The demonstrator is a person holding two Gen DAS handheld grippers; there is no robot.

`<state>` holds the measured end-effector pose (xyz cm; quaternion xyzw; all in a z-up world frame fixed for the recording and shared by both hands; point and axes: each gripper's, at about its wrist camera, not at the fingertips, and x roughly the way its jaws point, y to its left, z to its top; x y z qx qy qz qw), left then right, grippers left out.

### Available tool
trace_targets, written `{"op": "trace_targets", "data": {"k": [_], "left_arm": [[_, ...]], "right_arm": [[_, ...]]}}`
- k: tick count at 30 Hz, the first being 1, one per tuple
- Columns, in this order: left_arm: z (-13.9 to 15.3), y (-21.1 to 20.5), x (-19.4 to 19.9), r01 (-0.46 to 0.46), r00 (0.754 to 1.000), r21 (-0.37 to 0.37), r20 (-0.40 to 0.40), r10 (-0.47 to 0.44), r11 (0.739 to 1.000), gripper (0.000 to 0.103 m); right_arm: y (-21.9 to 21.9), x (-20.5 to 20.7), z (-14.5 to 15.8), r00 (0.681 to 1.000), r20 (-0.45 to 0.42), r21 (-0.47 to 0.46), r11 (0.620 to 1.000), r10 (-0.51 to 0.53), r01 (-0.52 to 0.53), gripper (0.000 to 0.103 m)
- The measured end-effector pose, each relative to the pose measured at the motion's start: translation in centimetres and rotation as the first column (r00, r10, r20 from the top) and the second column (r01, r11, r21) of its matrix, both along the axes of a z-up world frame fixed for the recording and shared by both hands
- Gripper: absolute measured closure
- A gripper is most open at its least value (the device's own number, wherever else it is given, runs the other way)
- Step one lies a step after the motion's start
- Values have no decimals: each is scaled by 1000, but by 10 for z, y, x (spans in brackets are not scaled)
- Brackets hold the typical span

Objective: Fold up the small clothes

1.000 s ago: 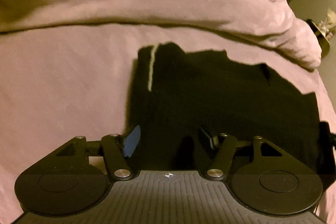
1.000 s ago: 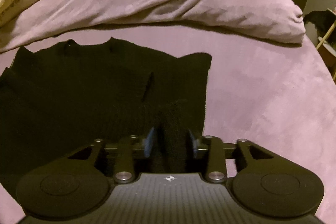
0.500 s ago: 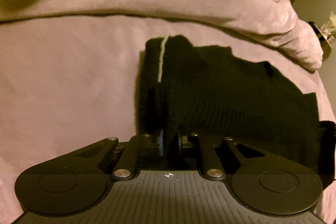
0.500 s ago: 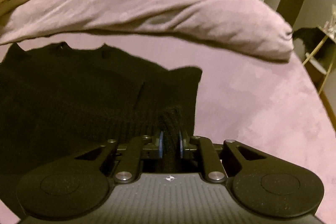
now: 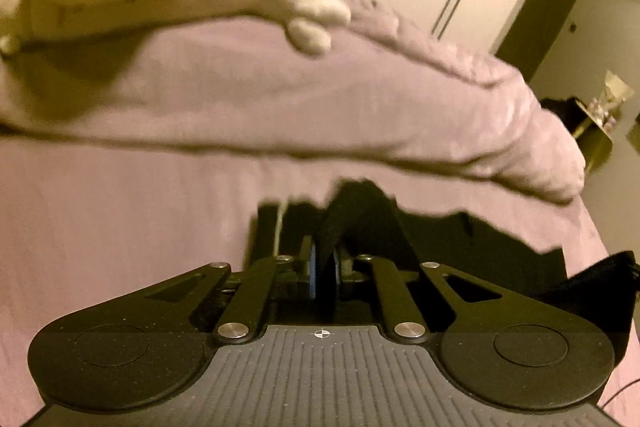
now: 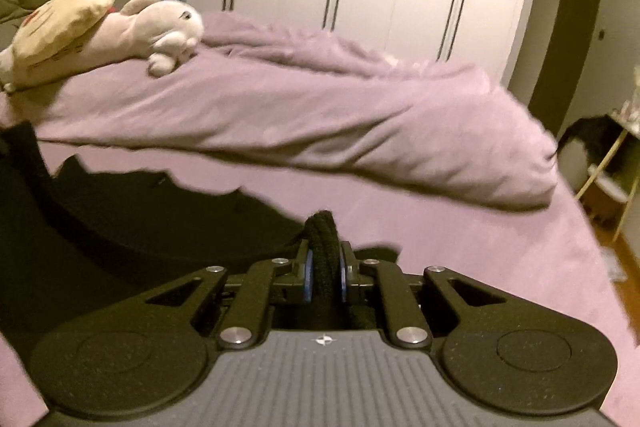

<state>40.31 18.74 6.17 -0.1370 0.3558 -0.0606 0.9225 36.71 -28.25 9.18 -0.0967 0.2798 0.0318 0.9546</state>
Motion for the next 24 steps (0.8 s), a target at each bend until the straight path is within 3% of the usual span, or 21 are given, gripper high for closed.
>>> {"op": "trace_targets", "data": {"k": [4, 10, 12, 14, 17, 20, 21, 22, 23, 24], "left_arm": [[4, -1, 30, -52, 998, 37, 47, 50, 998, 93], [-14, -8, 67, -138, 987, 111, 96, 128, 984, 93], [-26, -7, 73, -183, 981, 109, 91, 174, 977, 93], [-40, -11, 78, -236, 971, 174, 85, 224, 956, 93], [-64, -8, 83, -262, 962, 230, -11, 271, 937, 91], [-69, -4, 60, -239, 968, 162, -44, 249, 957, 73], [-70, -3, 49, -216, 973, 134, -59, 225, 967, 60], [-70, -3, 39, -198, 976, 114, -71, 207, 974, 52], [-71, -3, 29, -180, 978, 96, -86, 189, 979, 50], [-74, -2, 21, -163, 979, 74, -107, 171, 984, 48]], "right_arm": [[-6, 37, -4, 998, 59, -66, 997, -37, 41, 92], [-15, 97, -32, 984, 91, -154, 974, -155, 168, 92], [-15, 110, -43, 977, 96, -167, 965, -190, 204, 92], [-11, 118, -55, 974, 94, -194, 955, -208, 222, 91], [-14, 121, -68, 954, 79, -225, 928, -288, 299, 84], [-27, 97, -63, 948, 25, -85, 944, -318, 319, 71], [-29, 82, -64, 949, 2, -57, 948, -314, 314, 67], [-30, 70, -66, 952, -26, -38, 952, -304, 303, 57], [-31, 57, -70, 955, -57, -19, 956, -292, 291, 46], [-32, 45, -74, 956, -94, -3, 961, -277, 277, 44]]}}
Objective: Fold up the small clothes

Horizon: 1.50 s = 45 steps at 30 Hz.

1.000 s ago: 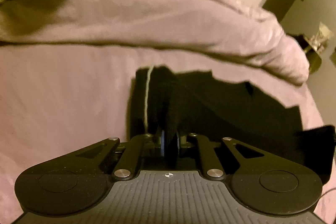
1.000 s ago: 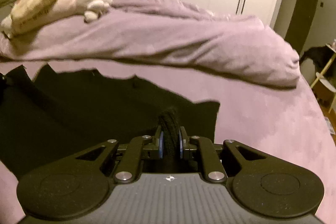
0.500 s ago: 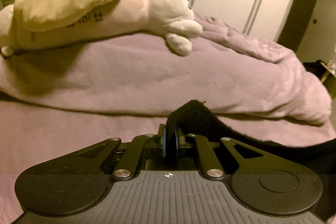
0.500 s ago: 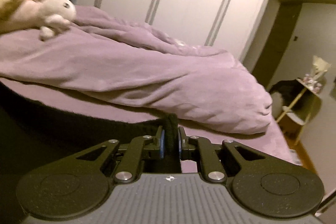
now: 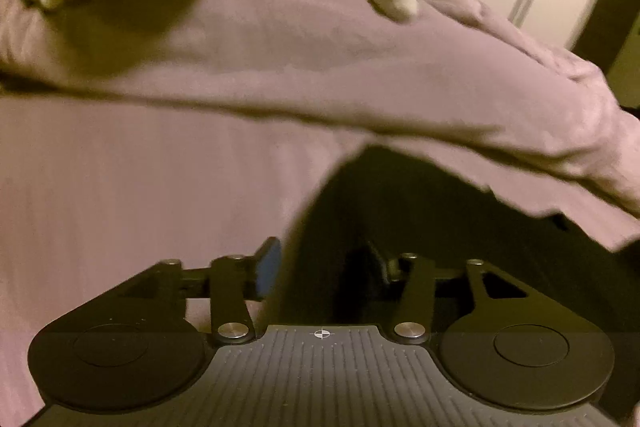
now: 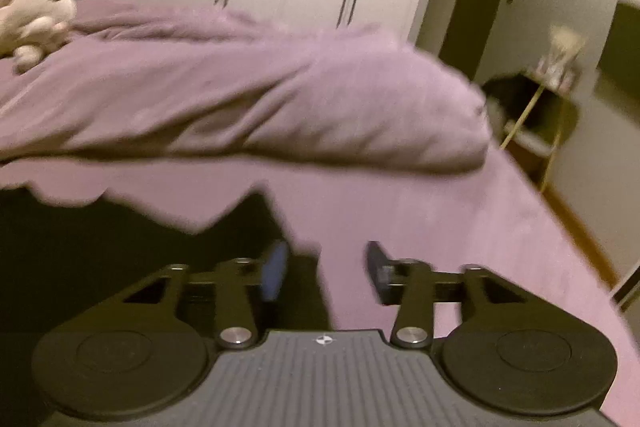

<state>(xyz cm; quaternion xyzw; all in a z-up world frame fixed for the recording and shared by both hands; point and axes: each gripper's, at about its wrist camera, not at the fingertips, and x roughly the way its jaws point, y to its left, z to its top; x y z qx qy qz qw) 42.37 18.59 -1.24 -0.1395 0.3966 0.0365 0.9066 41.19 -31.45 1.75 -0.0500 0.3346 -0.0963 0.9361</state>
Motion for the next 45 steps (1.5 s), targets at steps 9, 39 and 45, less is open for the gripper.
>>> {"op": "trace_targets", "data": {"k": [9, 39, 45], "left_arm": [[-31, -10, -27, 57, 987, -69, -145, -66, 996, 48], [-23, 3, -42, -65, 982, 7, -176, 65, 998, 64], [-23, 11, -68, -74, 982, -50, -178, 64, 996, 49]], "right_arm": [[0, -30, -43, 987, -162, 69, 997, -10, 21, 45], [9, -75, -23, 985, -173, 155, 987, -18, 46, 83], [-9, -105, -35, 970, -218, 301, 938, -109, 174, 65]]}}
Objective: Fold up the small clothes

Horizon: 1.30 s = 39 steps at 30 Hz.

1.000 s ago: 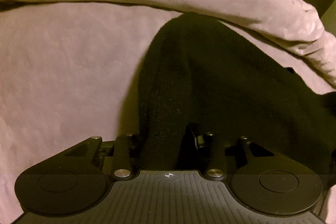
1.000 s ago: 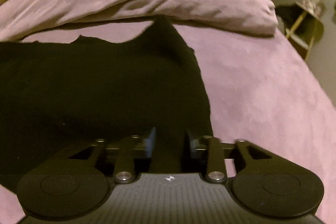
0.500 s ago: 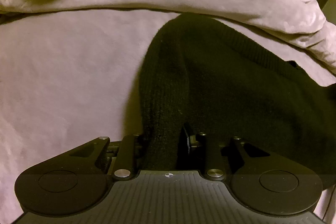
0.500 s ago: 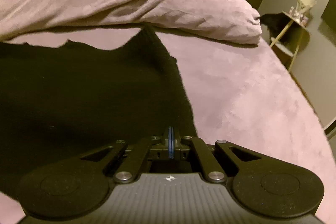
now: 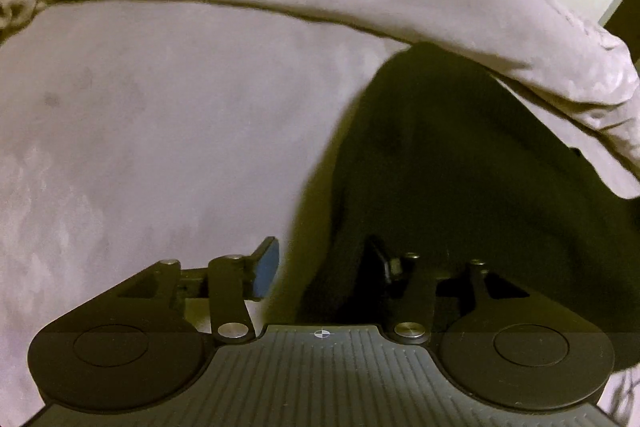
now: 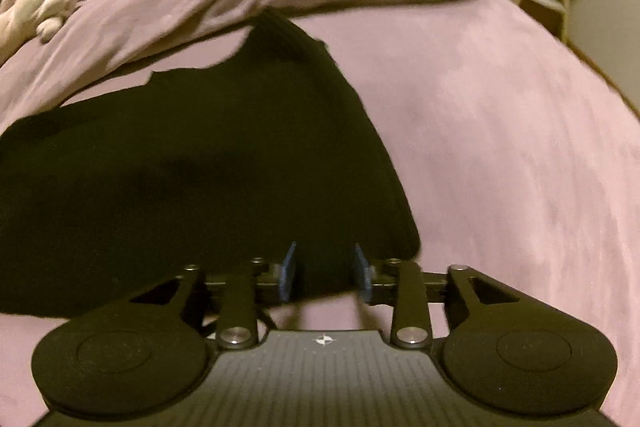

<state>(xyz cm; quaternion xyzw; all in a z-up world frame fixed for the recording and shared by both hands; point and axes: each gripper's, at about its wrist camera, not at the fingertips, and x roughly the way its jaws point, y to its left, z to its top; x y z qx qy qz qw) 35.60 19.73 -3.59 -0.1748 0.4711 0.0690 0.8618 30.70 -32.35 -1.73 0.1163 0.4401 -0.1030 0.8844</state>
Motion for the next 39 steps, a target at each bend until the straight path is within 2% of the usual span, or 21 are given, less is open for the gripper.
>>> {"op": "trace_targets", "data": {"k": [2, 3, 4, 6, 8, 11, 13, 14, 15, 17, 20, 21, 24, 27, 30, 32, 33, 36, 37, 38, 39], "left_arm": [[-6, 4, -6, 12, 1000, -124, -6, -12, 992, 44], [-9, 6, -8, 4, 1000, -172, -11, -6, 985, 38], [-13, 8, -10, -8, 1000, -218, -9, 6, 976, 37], [-19, 13, -13, -18, 1000, -274, 5, 20, 962, 37], [-22, 17, -12, -21, 999, -308, 20, 28, 951, 37], [-25, 22, -12, -21, 998, -370, 39, 39, 929, 39], [-26, 19, -8, -11, 999, -363, 39, 27, 932, 60], [-26, 19, -7, -10, 999, -352, 29, 21, 936, 62], [-26, 19, -6, -7, 999, -353, 28, 18, 936, 69], [-23, 20, -6, 4, 999, -359, 41, 12, 933, 75], [-14, 18, -12, 67, 996, -314, 71, -47, 947, 77], [-9, 15, -13, 110, 992, -273, 86, -90, 956, 77], [-5, 9, -13, 216, 974, -188, 105, -199, 958, 56], [-5, 23, -13, 233, 968, -202, 144, -207, 951, 51], [-4, 42, -5, 297, 942, -232, 230, -244, 926, 38], [-11, 49, 13, 386, 911, -261, 260, -321, 885, 35], [-16, 51, 24, 439, 891, -306, 272, -365, 845, 35], [-31, 44, 51, 582, 813, -413, 310, -493, 700, 37], [-37, 39, 58, 625, 780, -444, 308, -545, 642, 40], [-44, 33, 63, 663, 739, -481, 301, -603, 573, 42], [-46, 28, 64, 696, 701, -487, 301, -647, 527, 44]], "right_arm": [[-6, -4, -3, 999, -1, 68, 997, -34, 34, 62], [-9, -5, -4, 999, -1, 105, 993, -50, 49, 61], [-11, -6, -5, 998, -1, 137, 989, -61, 60, 60], [-10, -6, -3, 998, 4, 165, 984, -63, 62, 60], [-5, -8, 2, 999, 16, 152, 987, -50, 47, 60], [10, -11, 15, 998, 62, 77, 997, -23, 19, 60], [28, -10, 22, 995, 98, 14, 1000, 16, -18, 60], [39, -7, 24, 993, 112, -7, 999, 42, -41, 60], [51, -4, 26, 989, 128, -22, 998, 69, -66, 60], [74, 6, 27, 981, 152, -13, 993, 120, -120, 60], [108, 24, 25, 969, 169, 46, 981, 180, -190, 60], [122, 30, 24, 963, 172, 79, 972, 207, -223, 60], [162, 37, 16, 936, 162, 121, 935, 311, -332, 60], [193, 38, 6, 916, 121, 90, 915, 381, -393, 60], [208, 32, 1, 911, 96, 91, 908, 401, -410, 60], [215, 29, -2, 911, 79, 76, 909, 404, -409, 60], [221, 28, -4, 913, 70, 64, 912, 402, -406, 60], [235, 26, -9, 925, 30, 36, 924, 379, -380, 59], [240, 25, -11, 928, 21, 30, 928, 372, -372, 56], [243, 24, -12, 934, 13, 26, 934, 357, -358, 53], [246, 25, -13, 942, 4, 25, 941, 336, -336, 53]]}}
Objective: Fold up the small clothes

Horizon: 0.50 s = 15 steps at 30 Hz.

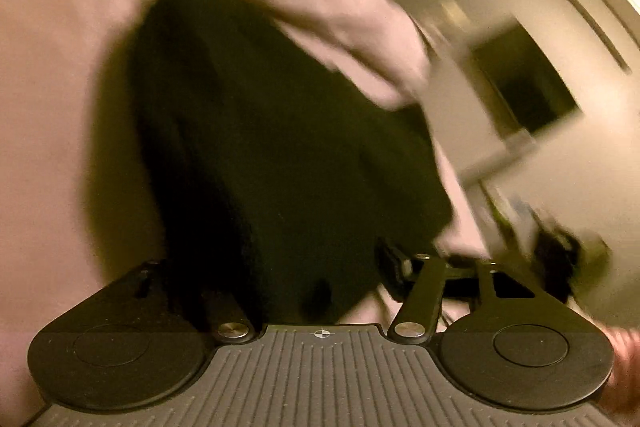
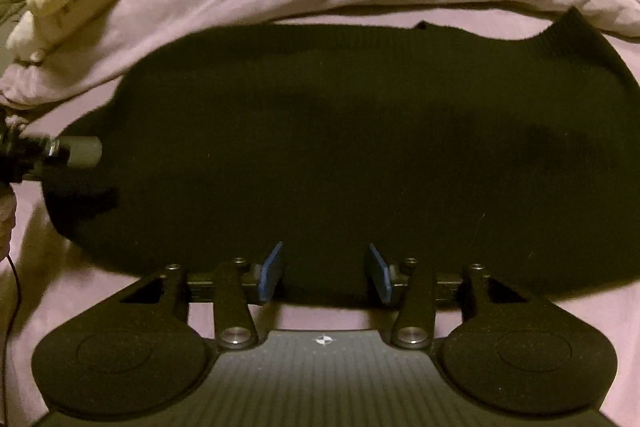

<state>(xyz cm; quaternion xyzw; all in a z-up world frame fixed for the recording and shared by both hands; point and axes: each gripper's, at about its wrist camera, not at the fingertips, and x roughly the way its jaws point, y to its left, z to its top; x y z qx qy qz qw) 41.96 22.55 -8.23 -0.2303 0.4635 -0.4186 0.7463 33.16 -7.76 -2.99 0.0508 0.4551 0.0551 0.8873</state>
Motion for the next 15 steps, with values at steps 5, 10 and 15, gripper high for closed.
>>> {"op": "trace_targets", "data": {"k": [5, 10, 15], "left_arm": [[7, -7, -13, 311, 950, 37, 31, -312, 950, 51], [20, 9, -32, 316, 946, 108, 48, -322, 943, 50], [11, 42, -30, 84, 996, 162, -14, -83, 983, 33]], "right_arm": [[7, 2, -5, 999, -26, -34, 998, -46, 45, 49], [15, 3, -4, 999, -37, -73, 997, -25, 22, 44], [9, 12, -3, 999, -39, -69, 998, 3, -5, 42]]}}
